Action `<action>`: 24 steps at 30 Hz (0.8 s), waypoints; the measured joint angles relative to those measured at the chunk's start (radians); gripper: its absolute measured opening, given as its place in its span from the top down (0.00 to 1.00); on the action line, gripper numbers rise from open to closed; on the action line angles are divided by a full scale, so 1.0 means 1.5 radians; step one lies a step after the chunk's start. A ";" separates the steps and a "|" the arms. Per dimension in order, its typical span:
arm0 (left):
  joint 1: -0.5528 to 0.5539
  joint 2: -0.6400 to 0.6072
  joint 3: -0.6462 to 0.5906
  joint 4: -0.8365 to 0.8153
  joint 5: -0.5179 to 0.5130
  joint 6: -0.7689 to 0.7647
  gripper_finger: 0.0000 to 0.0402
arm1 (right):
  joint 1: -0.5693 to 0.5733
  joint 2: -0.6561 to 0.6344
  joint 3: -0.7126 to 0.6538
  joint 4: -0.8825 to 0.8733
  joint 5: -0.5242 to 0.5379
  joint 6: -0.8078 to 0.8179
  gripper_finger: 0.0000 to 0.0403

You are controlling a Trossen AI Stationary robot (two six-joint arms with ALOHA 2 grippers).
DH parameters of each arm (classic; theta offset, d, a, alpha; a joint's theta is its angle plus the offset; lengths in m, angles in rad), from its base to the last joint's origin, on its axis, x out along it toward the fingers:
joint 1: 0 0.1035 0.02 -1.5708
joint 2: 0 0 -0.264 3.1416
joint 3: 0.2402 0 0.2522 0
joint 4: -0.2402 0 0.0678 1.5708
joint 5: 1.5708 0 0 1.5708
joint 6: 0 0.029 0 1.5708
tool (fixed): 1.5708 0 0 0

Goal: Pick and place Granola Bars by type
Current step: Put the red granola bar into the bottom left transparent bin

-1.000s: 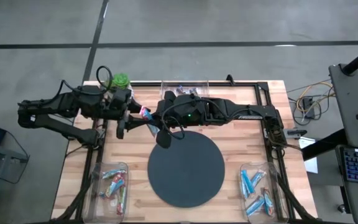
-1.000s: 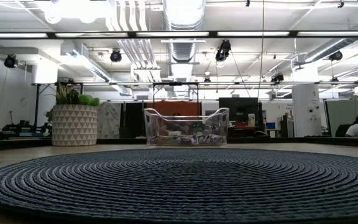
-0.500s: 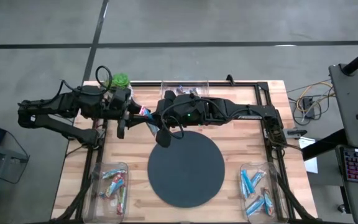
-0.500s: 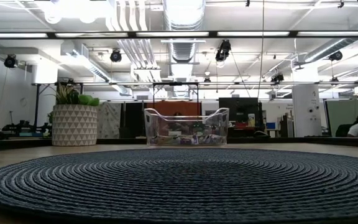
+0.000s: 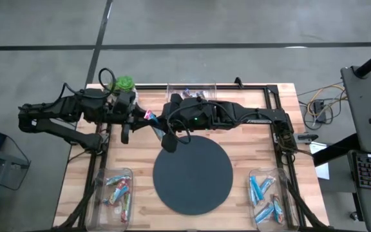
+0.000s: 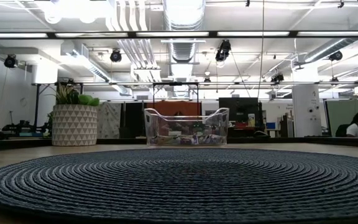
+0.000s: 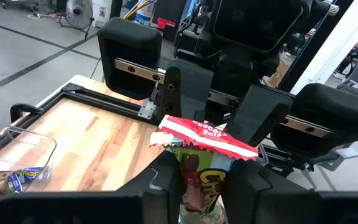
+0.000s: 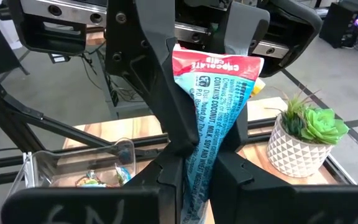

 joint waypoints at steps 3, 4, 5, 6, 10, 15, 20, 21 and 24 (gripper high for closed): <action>0.000 0.000 0.000 0.001 0.000 0.000 0.83 | 0.000 0.000 0.000 0.000 0.000 0.000 0.89; 0.000 0.000 0.000 0.001 0.000 0.000 0.83 | 0.000 0.000 0.000 0.000 0.000 0.000 0.89; 0.000 0.000 0.000 0.001 0.000 0.000 0.83 | 0.000 0.000 0.000 0.000 0.000 0.000 0.89; 0.000 0.000 0.000 0.001 0.000 0.000 0.83 | 0.000 0.000 0.000 0.000 -0.001 0.000 0.89; 0.000 0.000 0.000 0.001 0.000 0.000 0.83 | 0.000 0.000 0.000 0.000 -0.002 0.000 0.89; 0.000 0.000 0.000 0.001 0.000 0.000 0.84 | 0.000 0.000 0.000 0.000 -0.002 0.000 0.89; 0.000 0.000 0.000 0.002 -0.001 0.000 0.86 | 0.000 0.000 0.000 0.000 -0.002 0.000 0.89; 0.000 0.000 0.000 0.002 -0.003 0.000 0.86 | 0.000 0.000 0.000 0.000 -0.001 0.000 0.89; 0.000 0.001 0.000 0.002 -0.008 0.000 0.86 | 0.000 0.000 0.000 -0.001 -0.002 0.000 0.88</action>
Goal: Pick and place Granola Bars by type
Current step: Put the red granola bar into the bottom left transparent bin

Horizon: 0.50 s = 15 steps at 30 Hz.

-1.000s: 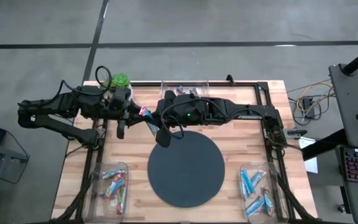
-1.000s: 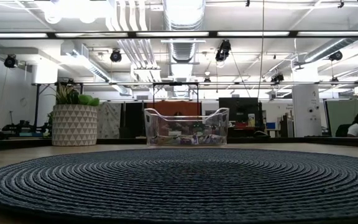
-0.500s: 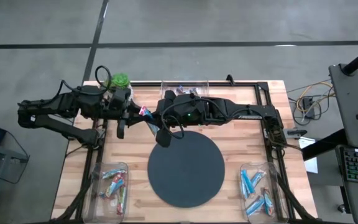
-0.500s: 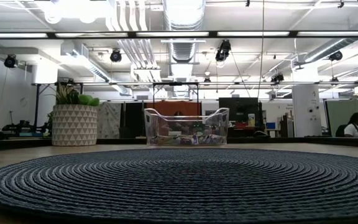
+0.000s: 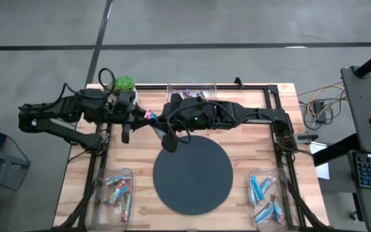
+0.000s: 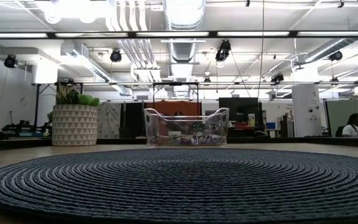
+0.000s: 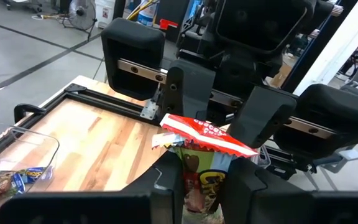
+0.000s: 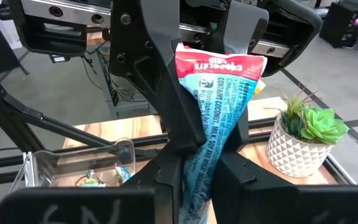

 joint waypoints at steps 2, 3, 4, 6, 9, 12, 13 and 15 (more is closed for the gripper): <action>0.000 0.000 0.000 0.000 -0.004 0.000 0.86 | 0.000 0.000 0.000 -0.003 0.000 0.000 0.85; 0.000 0.000 0.000 0.000 -0.007 0.000 0.86 | 0.000 0.000 0.000 -0.004 0.000 0.000 0.83; 0.000 0.001 0.000 -0.001 -0.010 0.000 0.86 | 0.000 0.000 0.000 -0.004 0.000 0.000 0.80; 0.000 0.001 0.000 0.000 -0.017 0.000 0.87 | 0.000 0.000 0.000 -0.004 0.000 0.003 0.75; 0.001 0.001 -0.001 -0.001 -0.024 0.000 0.87 | 0.000 0.000 0.000 -0.004 -0.001 0.023 0.67; 0.001 0.001 -0.001 0.001 -0.027 0.001 0.87 | 0.000 -0.003 0.000 -0.004 -0.003 0.021 0.60; 0.001 0.001 -0.001 0.000 -0.028 0.001 0.87 | 0.000 -0.004 0.000 -0.005 -0.003 0.018 0.58; 0.001 0.001 0.000 -0.010 -0.029 0.001 0.87 | 0.000 -0.008 0.000 -0.014 0.000 0.017 0.56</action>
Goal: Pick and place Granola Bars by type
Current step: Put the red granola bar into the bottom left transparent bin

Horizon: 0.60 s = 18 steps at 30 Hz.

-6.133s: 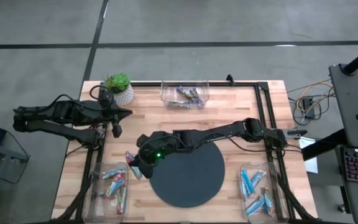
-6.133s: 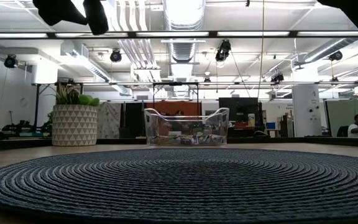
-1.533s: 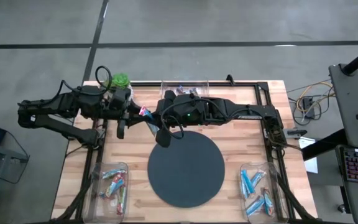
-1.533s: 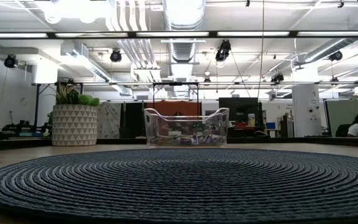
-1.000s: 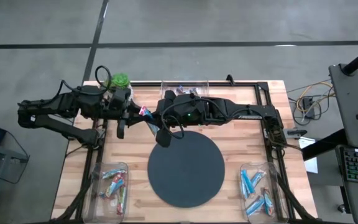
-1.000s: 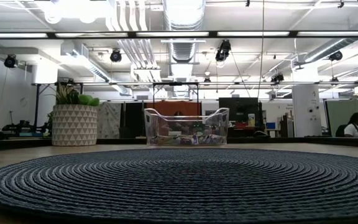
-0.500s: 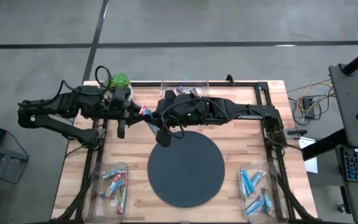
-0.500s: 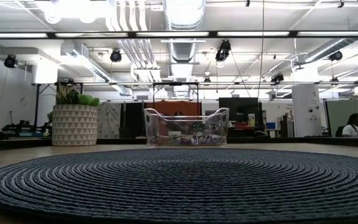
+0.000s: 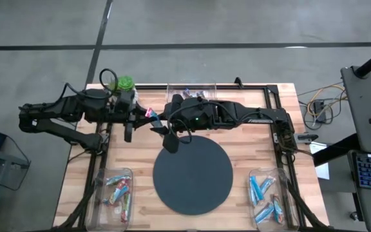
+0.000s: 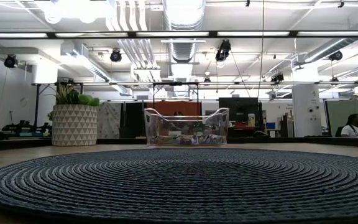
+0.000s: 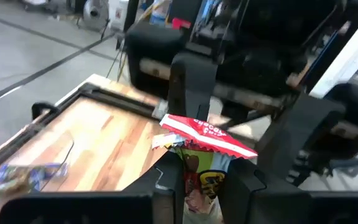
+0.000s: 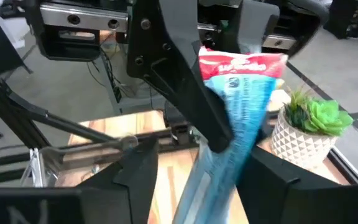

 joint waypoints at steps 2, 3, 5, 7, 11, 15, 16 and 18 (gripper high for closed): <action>0.000 -0.004 0.000 -0.028 -0.001 0.000 0.87 | -0.002 -0.007 0.000 -0.015 0.002 -0.002 0.54; 0.000 -0.009 0.000 -0.041 -0.003 0.001 0.87 | -0.003 -0.012 0.000 -0.022 0.003 -0.002 0.53; 0.000 -0.020 -0.001 -0.070 -0.020 0.000 0.87 | -0.006 -0.028 0.000 -0.041 0.006 -0.001 0.53; 0.000 -0.034 -0.001 -0.091 -0.039 -0.001 0.87 | -0.008 -0.042 0.002 -0.066 0.008 -0.001 0.53; 0.000 -0.064 0.000 -0.120 -0.048 -0.034 0.87 | -0.009 -0.055 0.002 -0.115 0.034 -0.002 0.52; -0.004 -0.081 0.000 -0.204 -0.018 -0.096 0.87 | -0.010 -0.058 0.001 -0.179 0.069 -0.001 0.52; -0.007 -0.083 0.000 -0.234 -0.007 -0.113 0.87 | -0.010 -0.059 0.001 -0.199 0.076 -0.001 0.52; -0.011 -0.084 0.002 -0.285 0.014 -0.149 0.87 | -0.012 -0.057 0.000 -0.232 0.078 0.002 0.52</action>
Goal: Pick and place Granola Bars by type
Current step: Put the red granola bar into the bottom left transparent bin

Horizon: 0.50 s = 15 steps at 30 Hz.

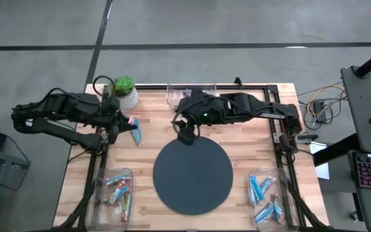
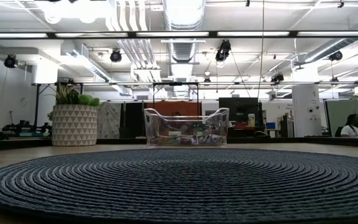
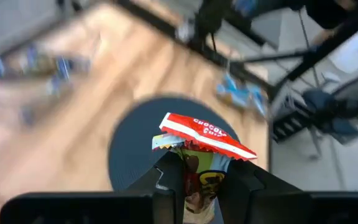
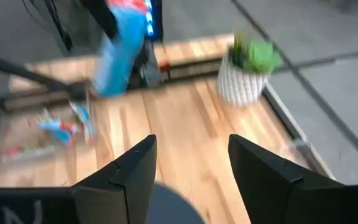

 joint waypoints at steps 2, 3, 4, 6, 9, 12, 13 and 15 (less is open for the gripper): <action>-0.004 -0.001 0.009 -0.045 0.026 -0.038 0.87 | -0.001 0.003 -0.008 -0.031 0.000 0.014 0.52; -0.007 0.000 0.013 -0.065 0.041 -0.064 0.87 | -0.001 0.004 -0.017 -0.039 0.000 0.021 0.52; -0.011 0.001 0.018 -0.084 0.056 -0.085 0.87 | -0.002 0.004 -0.030 -0.039 0.000 0.028 0.52; -0.021 0.001 0.023 -0.121 0.087 -0.129 0.87 | -0.002 0.004 -0.052 -0.040 0.000 0.038 0.52; -0.044 0.002 0.020 -0.172 0.128 -0.184 0.87 | -0.003 0.003 -0.083 -0.040 0.000 0.050 0.52; -0.076 0.008 0.020 -0.225 0.154 -0.237 0.87 | -0.003 0.003 -0.120 -0.037 0.000 0.068 0.52; -0.088 0.011 0.020 -0.234 0.157 -0.254 0.87 | -0.003 0.003 -0.132 -0.037 0.000 0.075 0.52; -0.113 0.021 0.019 -0.243 0.166 -0.284 0.87 | -0.003 0.004 -0.155 -0.036 0.000 0.088 0.52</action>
